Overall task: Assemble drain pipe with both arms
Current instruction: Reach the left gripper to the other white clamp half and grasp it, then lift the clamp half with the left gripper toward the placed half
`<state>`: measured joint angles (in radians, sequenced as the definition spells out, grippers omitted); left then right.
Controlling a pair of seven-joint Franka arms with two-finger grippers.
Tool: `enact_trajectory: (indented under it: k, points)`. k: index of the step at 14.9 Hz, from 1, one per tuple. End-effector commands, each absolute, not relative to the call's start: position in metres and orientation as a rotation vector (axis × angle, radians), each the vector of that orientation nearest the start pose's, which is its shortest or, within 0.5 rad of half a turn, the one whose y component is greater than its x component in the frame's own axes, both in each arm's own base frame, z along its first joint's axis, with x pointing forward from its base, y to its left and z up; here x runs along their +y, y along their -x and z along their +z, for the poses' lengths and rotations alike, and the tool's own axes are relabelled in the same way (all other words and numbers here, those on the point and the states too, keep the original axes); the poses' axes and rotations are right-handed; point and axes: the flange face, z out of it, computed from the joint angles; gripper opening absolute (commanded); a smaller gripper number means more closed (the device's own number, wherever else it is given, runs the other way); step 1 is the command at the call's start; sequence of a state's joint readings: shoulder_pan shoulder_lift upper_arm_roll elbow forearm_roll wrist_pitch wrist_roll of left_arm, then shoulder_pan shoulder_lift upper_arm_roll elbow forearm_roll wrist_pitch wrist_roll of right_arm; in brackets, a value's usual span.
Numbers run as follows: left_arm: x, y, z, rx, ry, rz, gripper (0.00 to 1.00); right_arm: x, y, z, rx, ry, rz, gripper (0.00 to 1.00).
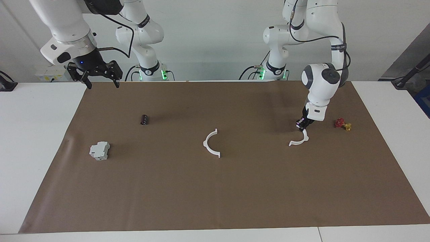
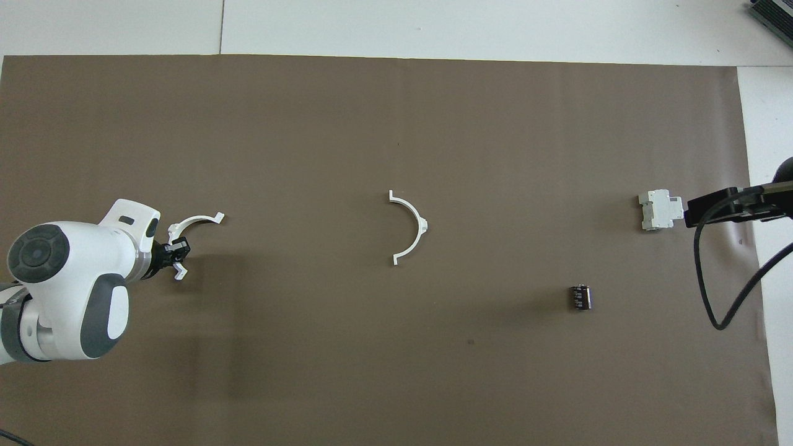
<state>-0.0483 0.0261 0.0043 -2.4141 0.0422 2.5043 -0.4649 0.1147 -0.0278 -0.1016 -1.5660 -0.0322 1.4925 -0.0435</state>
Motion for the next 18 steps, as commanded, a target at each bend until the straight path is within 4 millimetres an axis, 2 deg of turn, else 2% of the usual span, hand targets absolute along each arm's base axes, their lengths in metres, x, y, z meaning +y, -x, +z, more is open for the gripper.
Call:
enact_trajectory:
  k: [1,2,5,6,8,10,12,16,18]
  points:
    - [-0.053,-0.501,0.323,-0.695,3.064,-0.111,0.0,-0.001,-0.532,0.638,-0.112,3.148,0.083,1.0]
    - [-0.07,-0.503,0.326,-0.772,3.054,-0.126,0.0,-0.001,-0.532,0.638,-0.112,3.148,0.083,1.0]
    - [-0.14,-0.505,0.341,-0.943,3.04,-0.174,0.0,-0.001,-0.532,0.638,-0.112,3.148,0.083,1.0]
    - [-0.153,-0.51,0.344,-1.039,3.02,-0.185,0.0,-0.001,-0.532,0.638,-0.112,3.148,0.083,1.0]
    - [-0.183,-0.504,0.346,-1.12,3.009,-0.193,0.0,-0.001,-0.532,0.638,-0.112,3.148,0.083,1.0]
    - [-0.228,-0.504,0.336,-1.192,3.001,-0.191,0.0,-0.002,-0.532,0.638,-0.11,3.148,0.083,1.0]
    - [-0.273,-0.513,0.319,-1.254,2.97,-0.16,0.0,-0.001,-0.532,0.638,-0.112,3.148,0.083,1.0]
    - [-0.283,-0.518,0.317,-1.312,2.949,-0.158,0.0,-0.002,-0.532,0.638,-0.11,3.148,0.083,1.0]
    - [-0.296,-0.517,0.313,-1.3,2.953,-0.15,0.0,-0.001,-0.532,0.638,-0.112,3.148,0.083,1.0]
